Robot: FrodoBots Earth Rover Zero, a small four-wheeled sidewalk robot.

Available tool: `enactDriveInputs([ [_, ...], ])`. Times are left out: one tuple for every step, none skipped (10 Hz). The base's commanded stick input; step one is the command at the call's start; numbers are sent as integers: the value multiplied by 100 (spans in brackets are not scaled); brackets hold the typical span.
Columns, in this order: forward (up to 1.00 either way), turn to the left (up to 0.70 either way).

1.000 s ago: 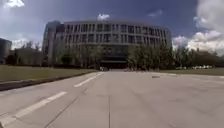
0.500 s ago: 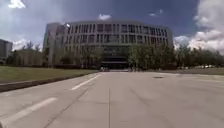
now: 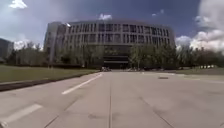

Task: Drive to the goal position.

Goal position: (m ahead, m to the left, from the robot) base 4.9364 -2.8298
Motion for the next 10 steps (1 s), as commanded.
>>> enactDriveInputs([
  [100,0],
  [100,0],
  [100,0],
  [100,0],
  [100,-3],
  [100,-6],
  [100,-10],
  [100,-17],
  [100,-26],
  [100,-40],
])
